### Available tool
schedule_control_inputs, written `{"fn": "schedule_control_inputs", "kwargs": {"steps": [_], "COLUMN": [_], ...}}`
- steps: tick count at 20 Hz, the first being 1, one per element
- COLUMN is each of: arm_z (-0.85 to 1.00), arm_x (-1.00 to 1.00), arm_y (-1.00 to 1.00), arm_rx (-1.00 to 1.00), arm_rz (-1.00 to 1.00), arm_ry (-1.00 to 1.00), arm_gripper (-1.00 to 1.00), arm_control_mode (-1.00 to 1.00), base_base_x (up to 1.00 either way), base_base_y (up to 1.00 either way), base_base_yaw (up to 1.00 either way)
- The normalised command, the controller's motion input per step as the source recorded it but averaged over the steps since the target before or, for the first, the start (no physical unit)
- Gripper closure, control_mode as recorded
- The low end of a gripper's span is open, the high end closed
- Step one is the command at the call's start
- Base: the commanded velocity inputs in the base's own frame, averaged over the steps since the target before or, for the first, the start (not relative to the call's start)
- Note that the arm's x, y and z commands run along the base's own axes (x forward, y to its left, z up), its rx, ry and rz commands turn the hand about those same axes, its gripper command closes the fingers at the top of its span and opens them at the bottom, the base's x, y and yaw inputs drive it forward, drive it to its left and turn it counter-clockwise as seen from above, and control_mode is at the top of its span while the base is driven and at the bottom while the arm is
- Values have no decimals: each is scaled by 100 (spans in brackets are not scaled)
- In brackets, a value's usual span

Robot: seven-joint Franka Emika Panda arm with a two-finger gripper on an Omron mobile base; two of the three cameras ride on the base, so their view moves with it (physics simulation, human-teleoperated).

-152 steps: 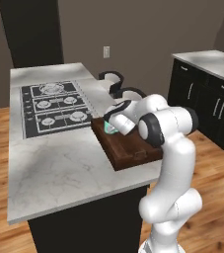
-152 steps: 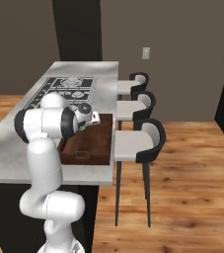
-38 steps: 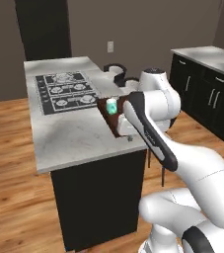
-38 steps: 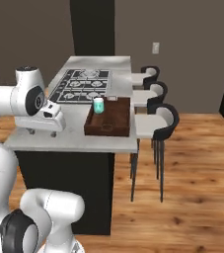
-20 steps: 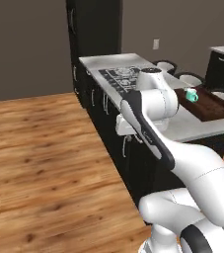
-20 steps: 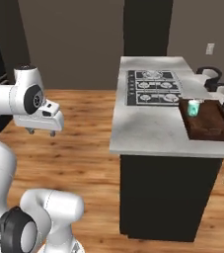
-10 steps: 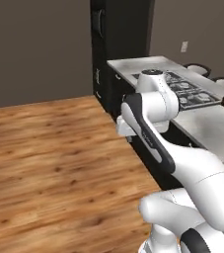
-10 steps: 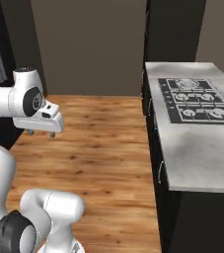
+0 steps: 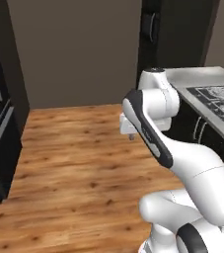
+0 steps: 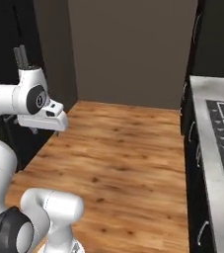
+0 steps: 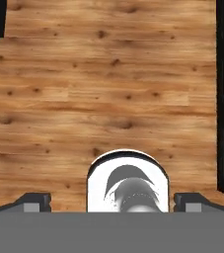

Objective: There is a tray on the dining counter. Grab the cup, mug, and pitcher and place them on the tray. The pitcher may be placed next to the tray if it cannot fit the tray.

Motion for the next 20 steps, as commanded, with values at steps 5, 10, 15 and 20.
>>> {"fn": "schedule_control_inputs", "kwargs": {"steps": [5, 10, 15, 20], "arm_z": [0, 0, 0, 0], "arm_x": [0, 0, 0, 0], "arm_y": [0, 0, 0, 0], "arm_rx": [0, 0, 0, 0], "arm_rz": [0, 0, 0, 0], "arm_ry": [0, 0, 0, 0], "arm_gripper": [-100, -100, -100, -100], "arm_control_mode": [100, 100, 100, 100], "base_base_x": [69, 72, 95, 100], "base_base_y": [1, 0, 8, 25], "base_base_yaw": [76, 75, 62, 41]}}
